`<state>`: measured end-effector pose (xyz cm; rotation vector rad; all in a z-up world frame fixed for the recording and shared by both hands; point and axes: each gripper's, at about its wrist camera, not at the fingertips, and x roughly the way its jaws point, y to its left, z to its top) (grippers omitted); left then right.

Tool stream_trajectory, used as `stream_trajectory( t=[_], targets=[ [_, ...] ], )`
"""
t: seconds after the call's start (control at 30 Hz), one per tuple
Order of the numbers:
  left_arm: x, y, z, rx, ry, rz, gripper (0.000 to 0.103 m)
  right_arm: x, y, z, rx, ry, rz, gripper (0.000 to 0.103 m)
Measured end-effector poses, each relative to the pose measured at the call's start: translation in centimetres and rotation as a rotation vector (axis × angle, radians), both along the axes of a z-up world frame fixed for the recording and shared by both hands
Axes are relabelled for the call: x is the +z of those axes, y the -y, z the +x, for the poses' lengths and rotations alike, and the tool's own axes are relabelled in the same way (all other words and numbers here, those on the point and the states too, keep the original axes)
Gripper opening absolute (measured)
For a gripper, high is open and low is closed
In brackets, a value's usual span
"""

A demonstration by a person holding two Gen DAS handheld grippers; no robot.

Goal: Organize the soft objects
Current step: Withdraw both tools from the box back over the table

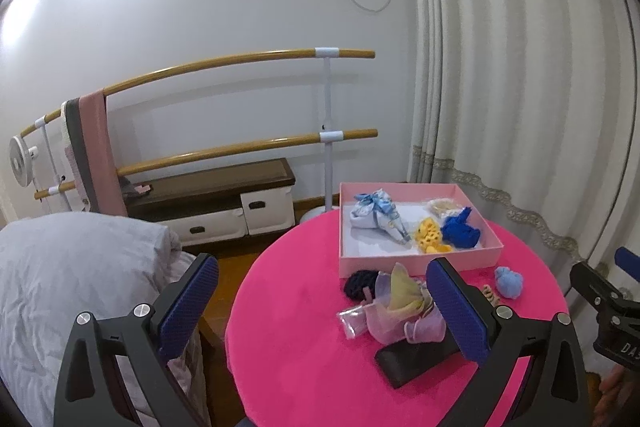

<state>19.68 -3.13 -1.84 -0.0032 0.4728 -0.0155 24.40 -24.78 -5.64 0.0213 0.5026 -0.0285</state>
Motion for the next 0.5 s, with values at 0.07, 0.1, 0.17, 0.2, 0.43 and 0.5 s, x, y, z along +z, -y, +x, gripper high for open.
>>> stream_trajectory(
  t=[0.07,0.1,0.17,0.2,0.43,0.5],
  targets=[
    [0.0,-0.3,-0.4,0.004,-0.002,-0.004,0.103,-0.1,-0.1,-0.3,0.0,-0.001,-0.002,0.103],
    [0.0,-0.4,-0.6,0.006,-0.002,-0.005,0.103,-0.1,-0.2,-0.5,0.0,0.0,-0.001,0.103],
    [0.0,-0.7,-1.0,0.007,-0.005,-0.008,0.103,0.0,-0.3,-0.8,0.002,0.003,-0.001,0.103],
    [0.1,-0.9,-1.2,0.007,-0.005,-0.011,0.103,0.1,-0.3,-0.9,0.002,0.004,-0.002,0.103],
    [0.4,-1.4,-2.3,-0.002,0.011,-0.023,0.103,0.5,-0.7,-1.6,0.009,0.013,-0.011,0.103],
    [0.2,-1.4,-2.6,-0.003,0.013,-0.028,0.103,0.5,-0.7,-1.7,0.005,0.015,-0.014,0.103]
  ],
)
